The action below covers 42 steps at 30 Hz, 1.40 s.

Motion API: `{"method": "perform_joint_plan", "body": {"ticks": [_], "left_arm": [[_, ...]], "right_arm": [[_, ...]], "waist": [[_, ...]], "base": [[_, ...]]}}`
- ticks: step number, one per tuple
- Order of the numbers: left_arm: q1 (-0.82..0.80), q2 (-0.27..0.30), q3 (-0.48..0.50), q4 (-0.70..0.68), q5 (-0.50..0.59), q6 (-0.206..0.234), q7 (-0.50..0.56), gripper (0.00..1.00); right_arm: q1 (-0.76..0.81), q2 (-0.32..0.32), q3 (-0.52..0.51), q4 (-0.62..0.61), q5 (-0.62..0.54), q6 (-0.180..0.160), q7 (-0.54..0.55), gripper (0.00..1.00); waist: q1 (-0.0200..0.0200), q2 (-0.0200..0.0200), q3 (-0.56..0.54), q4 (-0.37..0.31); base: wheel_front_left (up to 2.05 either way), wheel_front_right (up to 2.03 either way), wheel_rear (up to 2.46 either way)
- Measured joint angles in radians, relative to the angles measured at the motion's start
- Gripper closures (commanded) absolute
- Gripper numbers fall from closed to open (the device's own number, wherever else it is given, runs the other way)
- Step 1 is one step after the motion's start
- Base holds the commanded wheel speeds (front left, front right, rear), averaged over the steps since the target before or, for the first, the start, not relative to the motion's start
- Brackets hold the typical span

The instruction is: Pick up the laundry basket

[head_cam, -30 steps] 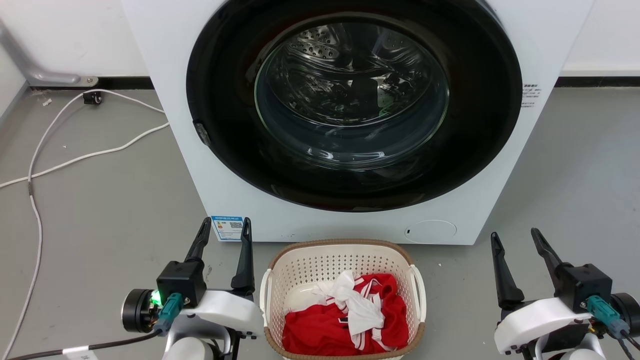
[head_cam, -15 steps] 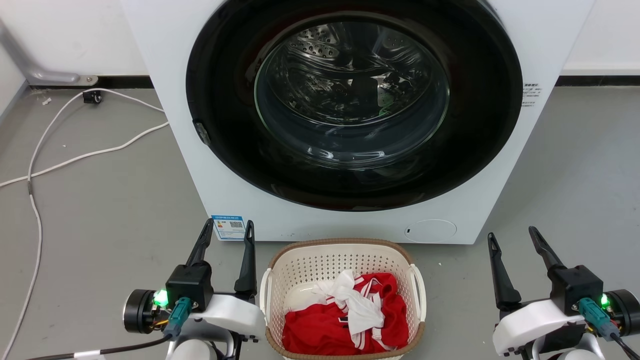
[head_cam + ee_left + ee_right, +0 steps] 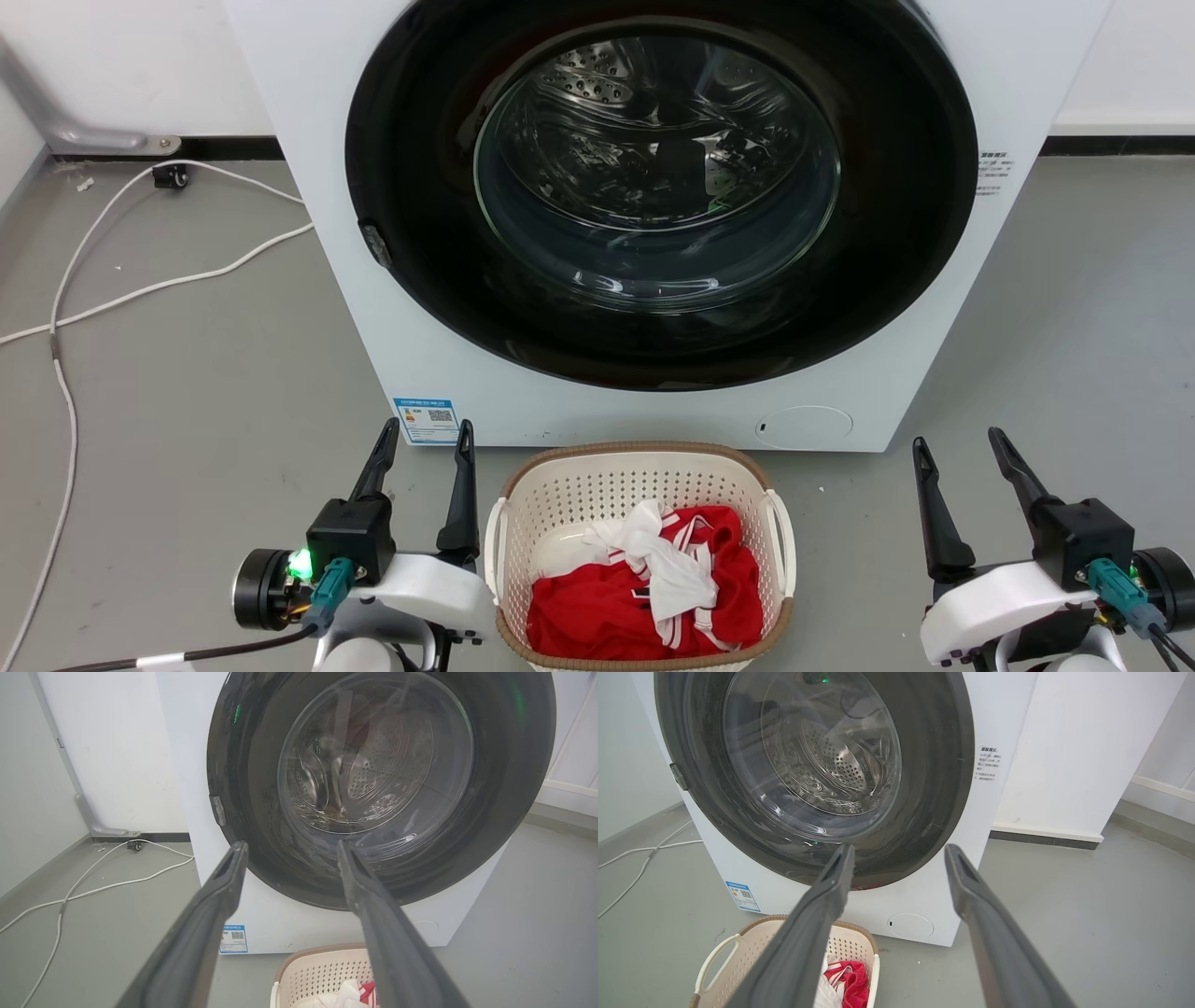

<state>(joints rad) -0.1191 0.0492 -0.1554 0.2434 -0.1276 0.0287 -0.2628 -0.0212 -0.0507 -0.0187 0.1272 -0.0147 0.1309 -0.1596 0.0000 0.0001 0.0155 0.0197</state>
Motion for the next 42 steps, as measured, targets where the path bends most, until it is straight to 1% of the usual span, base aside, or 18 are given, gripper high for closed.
{"method": "perform_joint_plan", "body": {"ticks": [16, 20, 24, 30, 35, 42], "left_arm": [[-0.008, 0.0, 0.001, -0.005, 0.008, -0.002, 0.0, 0.0], [-0.016, 0.0, 0.007, 0.017, -0.001, -0.012, 0.0, 0.0], [-0.041, 0.0, 0.014, 0.084, -0.021, -0.03, 0.0, 0.0], [-0.105, 0.0, 0.021, 0.224, -0.057, -0.052, 0.0, 0.0], [-0.17, 0.0, 0.029, 0.332, -0.081, -0.066, 0.0, 0.0], [-0.294, 0.011, 0.044, 0.471, -0.108, -0.088, 0.0, 0.0]], "right_arm": [[-0.004, 0.0, -0.003, 0.006, 0.006, 0.0, -0.008, 0.0], [-0.01, 0.0, -0.008, 0.016, 0.024, 0.0, 0.004, 0.0], [-0.026, 0.0, -0.009, 0.042, 0.034, 0.0, 0.035, 0.0], [-0.07, 0.0, -0.005, 0.101, 0.054, 0.0, 0.073, 0.0], [-0.127, 0.0, 0.002, 0.167, 0.064, 0.0, 0.1, 0.0], [-0.238, 0.0, 0.029, 0.281, 0.099, 0.0, 0.099, 0.0]], "waist": [[0.0, 0.0, 0.018, -0.001], [0.0, 0.0, 0.034, -0.001], [0.0, 0.0, 0.063, -0.002], [0.0001, 0.0, 0.135, -0.005], [0.0001, 0.0, 0.215, -0.009], [0.0001, 0.0, 0.35, -0.019]], "base": [[0.0, 0.0, 0.0], [0.0, 0.0, 0.0], [0.0, 0.0, 0.0], [0.0, 0.0, 0.0], [0.0, 0.0, 0.0], [0.0, 0.0, 0.0]]}}
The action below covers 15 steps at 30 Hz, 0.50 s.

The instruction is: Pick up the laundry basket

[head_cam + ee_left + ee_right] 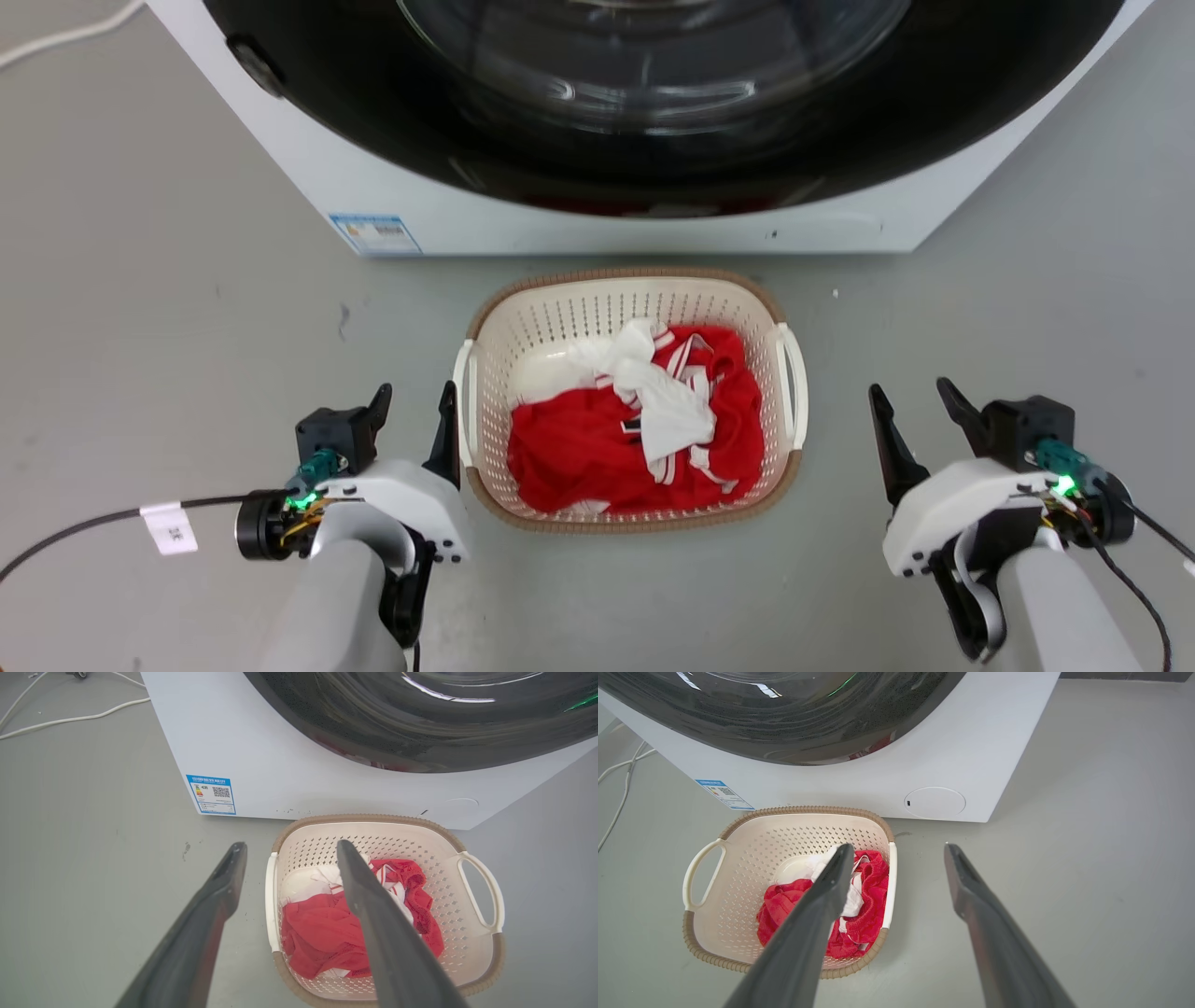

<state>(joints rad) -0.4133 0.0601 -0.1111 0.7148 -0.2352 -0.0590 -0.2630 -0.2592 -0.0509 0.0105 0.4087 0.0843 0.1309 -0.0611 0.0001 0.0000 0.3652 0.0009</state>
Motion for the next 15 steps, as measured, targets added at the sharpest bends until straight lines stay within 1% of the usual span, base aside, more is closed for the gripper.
{"method": "perform_joint_plan", "body": {"ticks": [9, 15], "left_arm": [[-0.149, 0.025, 0.013, 0.181, -0.034, -0.021, 0.005, 0.0], [-0.246, 0.042, 0.009, 0.287, -0.049, -0.04, 0.01, 0.0]], "right_arm": [[-0.166, 0.0, 0.051, 0.178, 0.044, 0.0, -0.008, 0.0], [-0.288, 0.0, 0.094, 0.316, 0.096, 0.0, -0.007, 0.0]], "waist": [[0.0001, 0.0, 0.172, -0.014], [0.0, 0.0, 0.262, -0.025]], "base": [[0.0, 0.0, 0.0], [0.0, 0.0, 0.0]]}}
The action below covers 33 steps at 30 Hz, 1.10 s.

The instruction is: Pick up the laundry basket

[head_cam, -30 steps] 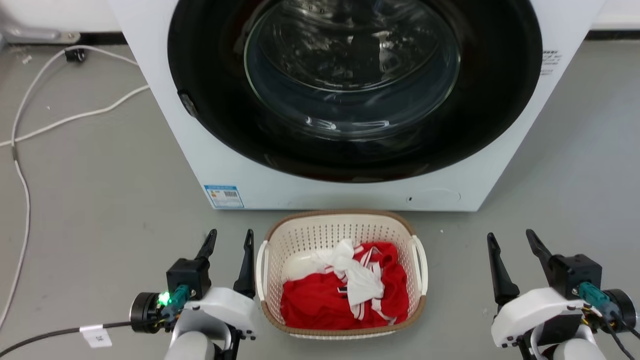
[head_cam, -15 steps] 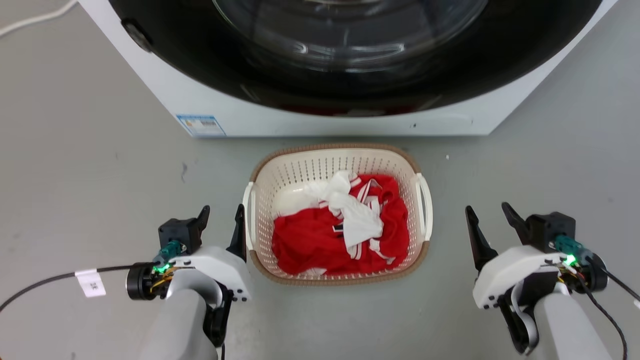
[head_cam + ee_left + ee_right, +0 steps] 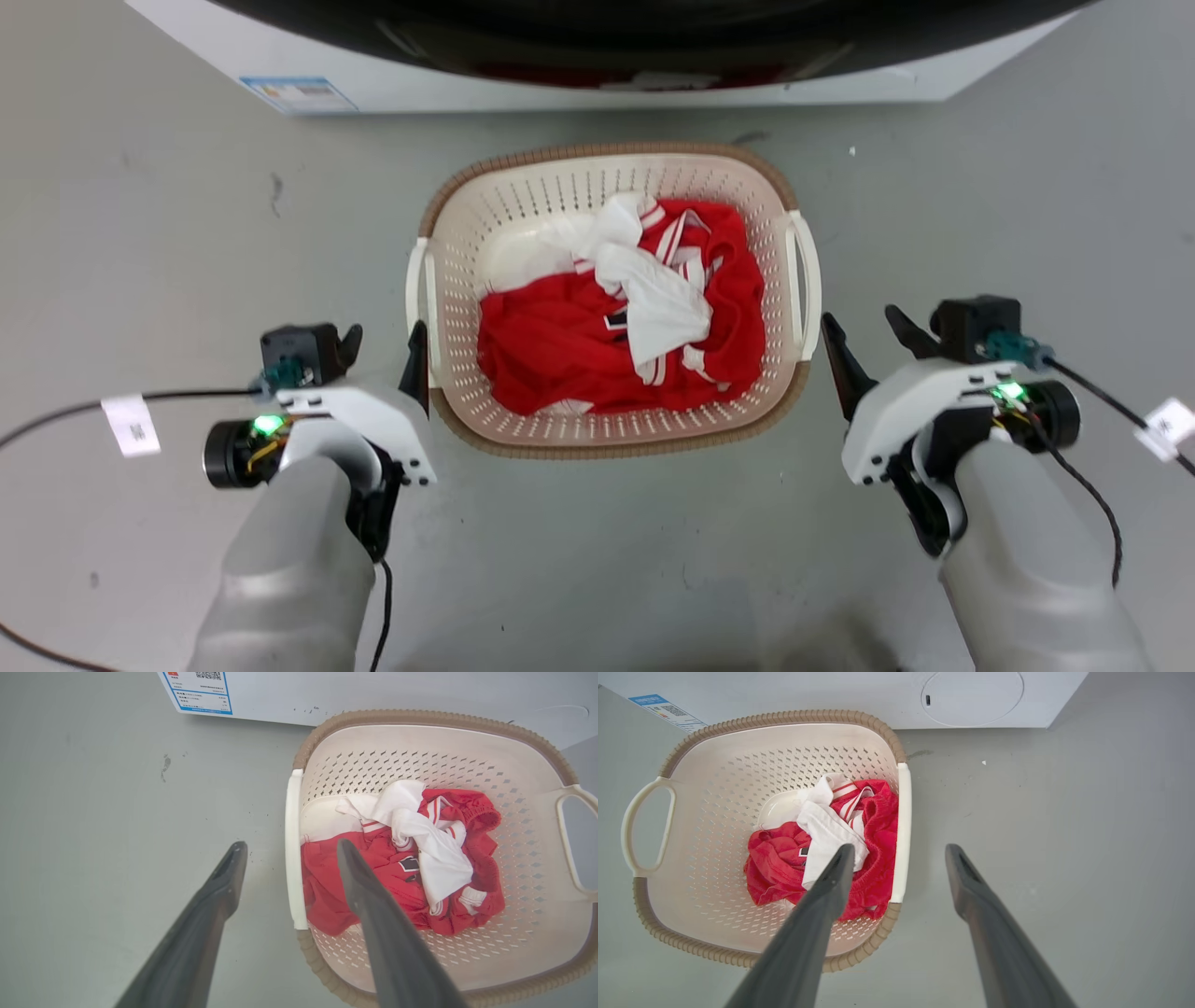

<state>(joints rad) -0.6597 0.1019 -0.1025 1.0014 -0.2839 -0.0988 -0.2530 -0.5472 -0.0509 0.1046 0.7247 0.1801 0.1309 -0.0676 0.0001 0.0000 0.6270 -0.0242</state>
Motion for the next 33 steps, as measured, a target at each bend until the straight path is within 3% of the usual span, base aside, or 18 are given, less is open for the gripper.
{"method": "perform_joint_plan", "body": {"ticks": [15, 28, 33], "left_arm": [[-0.234, 0.049, -0.068, 0.184, -0.028, -0.03, 0.102, 0.0], [-0.373, 0.075, -0.215, 0.193, -0.136, -0.03, 0.326, 0.0], [-0.399, 0.099, -0.248, 0.19, -0.18, -0.03, 0.361, 0.0]], "right_arm": [[-0.279, 0.0, 0.158, 0.307, 0.146, 0.0, 0.047, 0.0], [-0.446, 0.0, 0.305, 0.427, 0.267, 0.0, 0.116, 0.0], [-0.494, 0.0, 0.345, 0.459, 0.288, 0.0, 0.13, 0.0]], "waist": [[0.0, 0.0, 0.128, -0.019], [-0.0001, 0.0, 0.228, -0.021], [0.0, 0.0, 0.263, -0.02]], "base": [[0.0, 0.0, 0.0], [0.0, 0.0, 0.0], [0.0, 0.0, 0.0]]}}
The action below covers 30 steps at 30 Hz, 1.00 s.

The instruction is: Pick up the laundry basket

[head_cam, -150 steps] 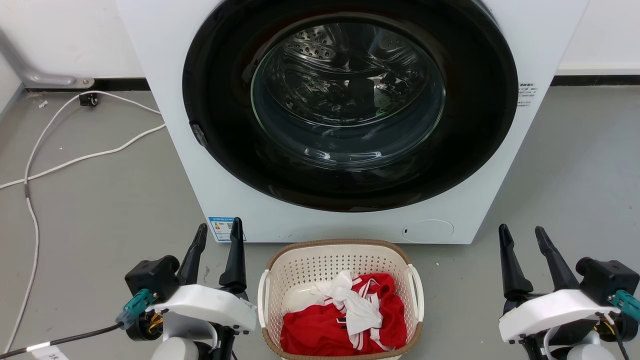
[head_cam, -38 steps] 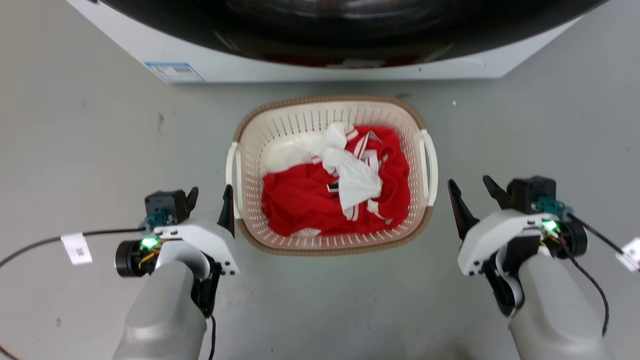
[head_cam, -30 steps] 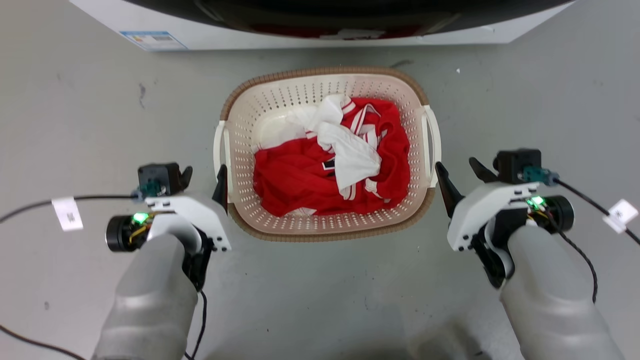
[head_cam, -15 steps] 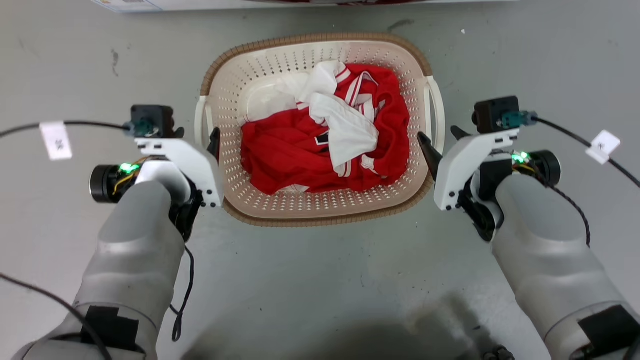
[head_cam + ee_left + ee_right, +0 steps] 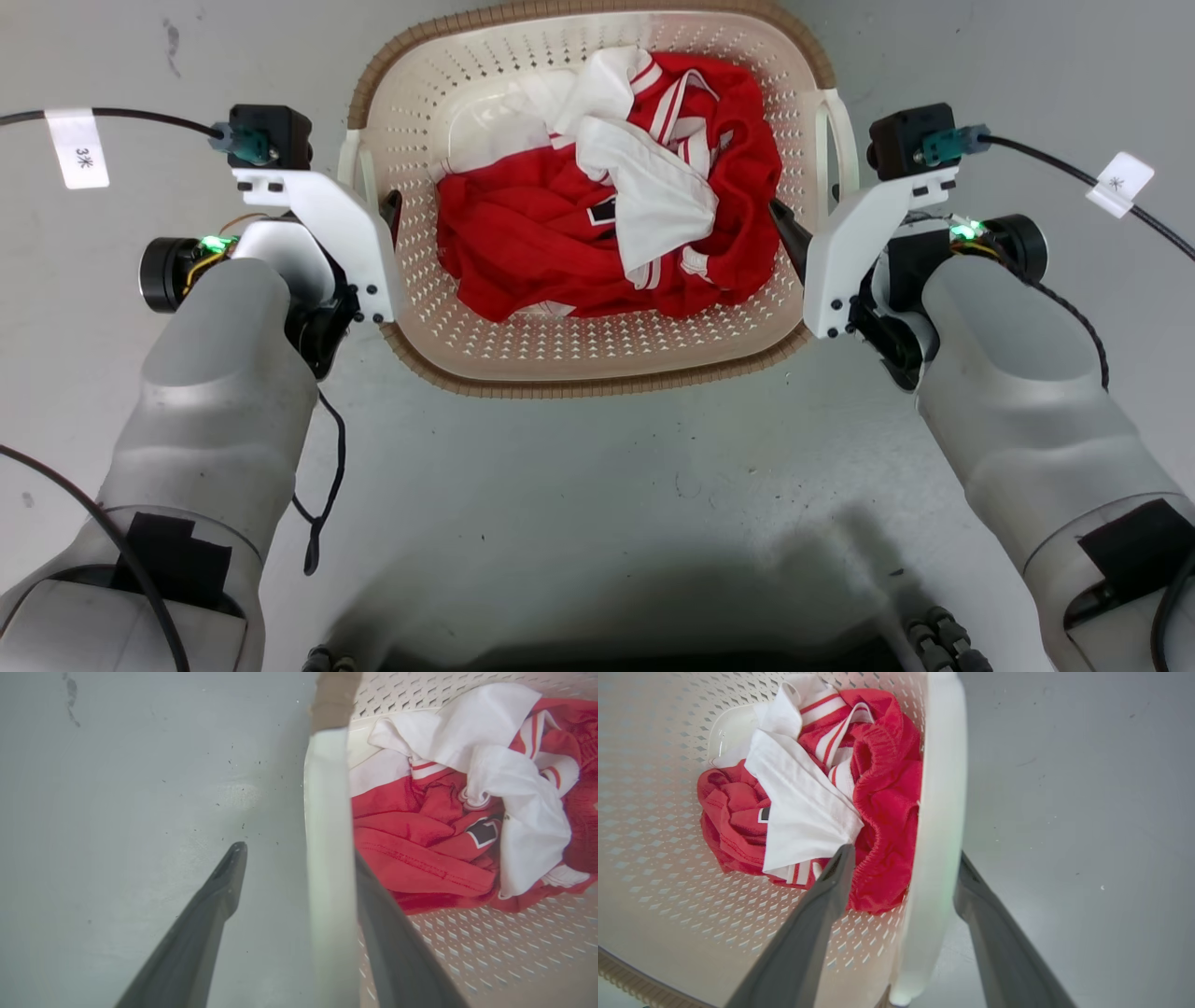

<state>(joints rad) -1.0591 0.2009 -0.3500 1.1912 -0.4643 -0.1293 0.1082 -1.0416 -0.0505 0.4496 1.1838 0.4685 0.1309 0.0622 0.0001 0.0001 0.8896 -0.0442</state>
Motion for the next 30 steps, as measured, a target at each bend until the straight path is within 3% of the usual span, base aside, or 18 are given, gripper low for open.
{"method": "perform_joint_plan", "body": {"ticks": [5, 6, 7, 30], "left_arm": [[-0.016, 0.004, -0.024, -0.003, -0.041, 0.0, 0.009, 0.0], [-0.019, 0.005, -0.028, -0.004, -0.052, 0.0, 0.009, 0.15], [-0.02, 0.006, -0.04, -0.01, -0.063, 0.0, 0.0, 1.0], [-0.005, -0.003, -0.151, 0.007, -0.236, -0.001, 0.058, 1.0]], "right_arm": [[-0.03, 0.0, 0.023, 0.016, 0.047, 0.0, 0.013, 0.0], [-0.039, 0.0, 0.025, 0.022, 0.053, 0.0, 0.017, 0.56], [-0.049, 0.0, 0.036, 0.023, 0.073, 0.0, 0.023, 1.0], [-0.045, -0.004, 0.169, 0.055, 0.213, -0.003, 0.067, 1.0]], "waist": [[-0.0001, 0.0, 0.03, 0.0], [0.0, 0.0, 0.036, 0.0], [0.0, 0.0, 0.043, 0.0], [0.0, 0.0, -0.012, 0.01]], "base": [[0.0, 0.0, 0.0], [0.0, 0.0, 0.0], [0.0, 0.0, 0.0], [0.0, 0.0, 0.0]]}}
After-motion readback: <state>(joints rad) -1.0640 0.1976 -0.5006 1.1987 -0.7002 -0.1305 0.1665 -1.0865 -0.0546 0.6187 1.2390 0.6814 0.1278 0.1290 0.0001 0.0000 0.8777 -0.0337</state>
